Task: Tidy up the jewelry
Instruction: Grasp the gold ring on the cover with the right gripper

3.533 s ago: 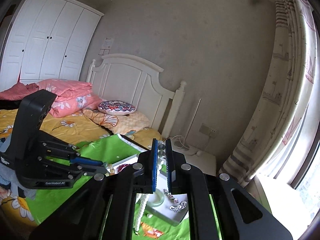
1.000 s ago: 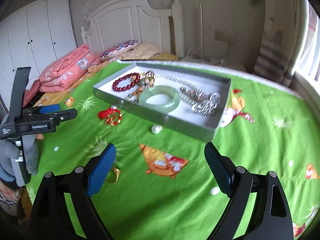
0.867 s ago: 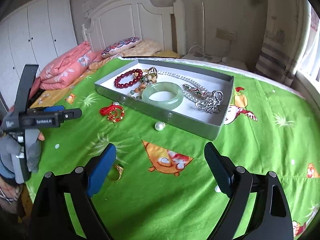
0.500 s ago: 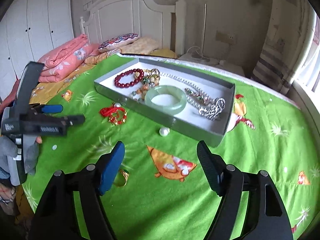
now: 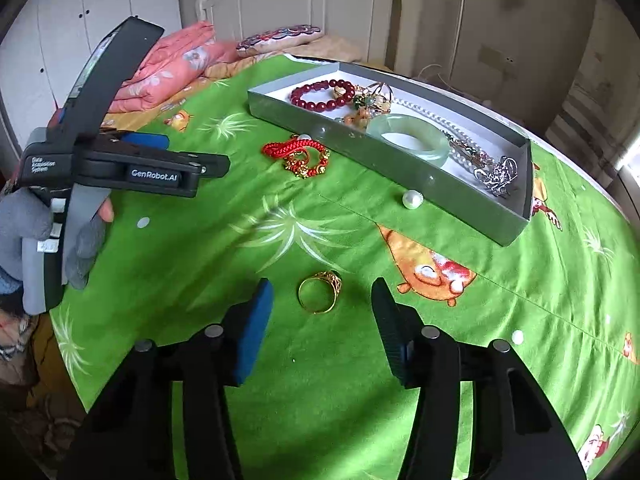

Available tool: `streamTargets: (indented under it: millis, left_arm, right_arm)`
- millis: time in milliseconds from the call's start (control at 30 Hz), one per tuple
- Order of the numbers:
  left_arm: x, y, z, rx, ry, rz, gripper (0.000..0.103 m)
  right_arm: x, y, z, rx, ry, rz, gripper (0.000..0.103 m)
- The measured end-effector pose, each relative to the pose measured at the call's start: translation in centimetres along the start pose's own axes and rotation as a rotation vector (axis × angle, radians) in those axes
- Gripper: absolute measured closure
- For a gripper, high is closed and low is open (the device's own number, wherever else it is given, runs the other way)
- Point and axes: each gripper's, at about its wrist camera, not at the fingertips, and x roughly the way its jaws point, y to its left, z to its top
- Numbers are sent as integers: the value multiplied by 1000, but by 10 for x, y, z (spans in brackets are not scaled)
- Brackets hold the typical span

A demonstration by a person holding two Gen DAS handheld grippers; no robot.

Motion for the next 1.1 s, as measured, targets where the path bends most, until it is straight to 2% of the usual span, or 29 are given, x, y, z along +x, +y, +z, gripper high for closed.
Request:
streamTargets:
  millis: [100,533,667,867,1100]
  left_arm:
    - [0,0,0,0,0,0,2]
    - [0,-1,0,-1,-1,0,2]
    - [0,0,0,0,0,1,2]
    - [1,-1,-1,-1,2,3,2]
    - [-2,-3,-3,7,4,-3,2]
  right_arm:
    - [2,2,0,23,5,-1,60]
    - [5,6,3,29,8,-37,62]
    - [3,8,2,18,-2,-44,80]
    - [1,6,0,25,-13,-42,80]
    - [-14,-9,-3,100,-82,-25,80]
